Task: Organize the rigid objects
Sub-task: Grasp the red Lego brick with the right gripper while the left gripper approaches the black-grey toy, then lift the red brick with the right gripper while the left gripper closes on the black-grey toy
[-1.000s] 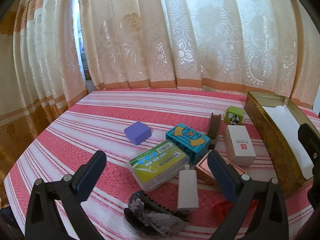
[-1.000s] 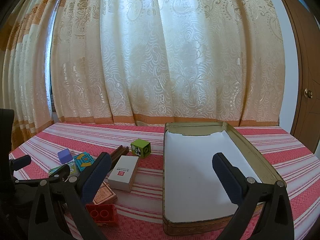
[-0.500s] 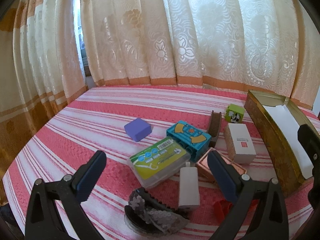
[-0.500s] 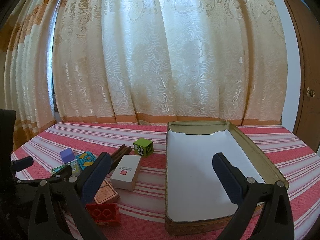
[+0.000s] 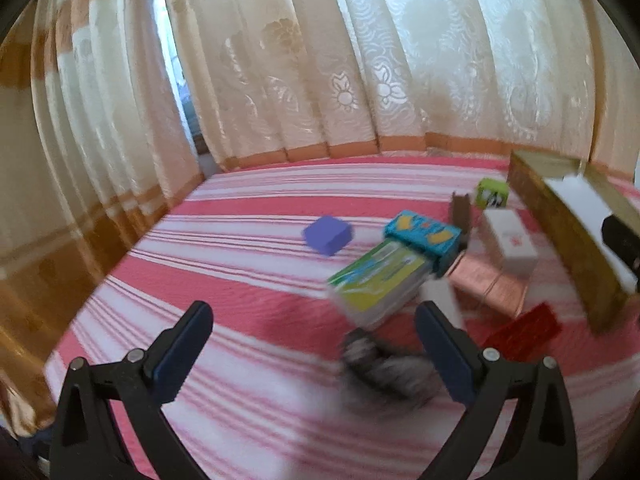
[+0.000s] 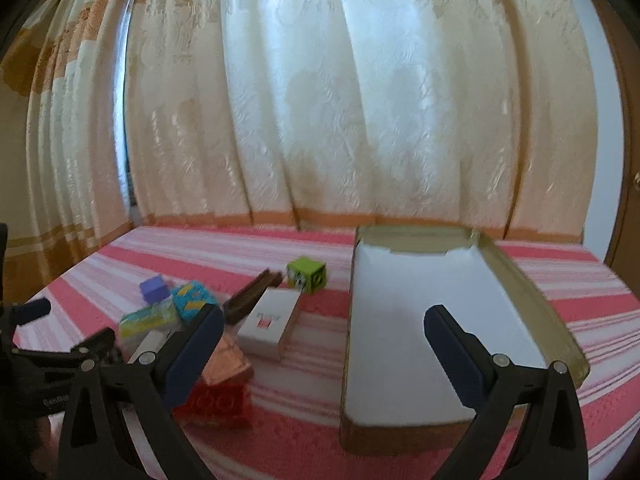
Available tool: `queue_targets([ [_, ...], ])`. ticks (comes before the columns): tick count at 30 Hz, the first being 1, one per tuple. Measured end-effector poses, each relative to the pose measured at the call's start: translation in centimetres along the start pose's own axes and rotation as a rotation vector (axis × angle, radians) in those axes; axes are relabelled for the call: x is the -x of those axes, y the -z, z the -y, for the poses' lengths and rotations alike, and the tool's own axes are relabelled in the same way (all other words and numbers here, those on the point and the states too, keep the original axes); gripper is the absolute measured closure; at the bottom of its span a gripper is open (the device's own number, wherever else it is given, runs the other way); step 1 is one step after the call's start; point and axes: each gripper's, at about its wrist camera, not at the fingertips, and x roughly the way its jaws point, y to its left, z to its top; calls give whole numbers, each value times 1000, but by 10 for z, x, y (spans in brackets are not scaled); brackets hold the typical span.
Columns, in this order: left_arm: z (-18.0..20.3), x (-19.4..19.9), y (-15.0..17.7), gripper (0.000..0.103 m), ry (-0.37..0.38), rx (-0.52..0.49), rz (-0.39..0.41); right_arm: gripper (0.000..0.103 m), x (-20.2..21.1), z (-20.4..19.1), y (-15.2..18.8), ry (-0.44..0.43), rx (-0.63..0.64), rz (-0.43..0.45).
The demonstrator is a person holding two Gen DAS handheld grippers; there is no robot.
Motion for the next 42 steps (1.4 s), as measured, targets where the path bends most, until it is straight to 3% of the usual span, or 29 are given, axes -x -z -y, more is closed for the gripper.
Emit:
queue_targets([
  [4,-11,-6,5,1,-11,-23,-54,11,-3,-10,2,-73,34,-68],
  [8,-15,-13,9,1,19,-8,-113,16,-22,-43,5,-136,152,-187],
  [11,-16,-14,12,1,35,-4,-122,16,-36,-54,11,-217,149,-320],
  [14,-15,-14,11,1,19,-11,-129,16,-53,-59,20,-201,123,-428],
  [17,-12,-12,11,1,2,-34,-124,16,-61,-71,29,-217,139,-465],
  [21,-15,-11,11,3,-9,-38,-126,16,-69,-83,38,-171,203,-502],
  [23,-17,-11,11,3,4,-26,-137,17,-72,-85,40,-158,206,-495],
  [24,-17,-12,11,3,4,-26,-137,23,-73,-83,38,-165,199,-499],
  [25,-18,-12,11,3,2,-30,-135,37,-72,-82,38,-168,199,-493],
  [28,-18,-11,11,4,-1,-33,-134,37,-61,-81,34,-159,222,-465],
  [32,-17,-11,11,7,11,-19,-142,37,-30,-76,26,-162,243,-342],
  [40,-6,-10,10,8,15,-17,-158,37,13,-40,6,-110,167,-158],
  [42,-5,-9,10,15,30,-10,-165,37,22,-33,4,-91,162,-126],
])
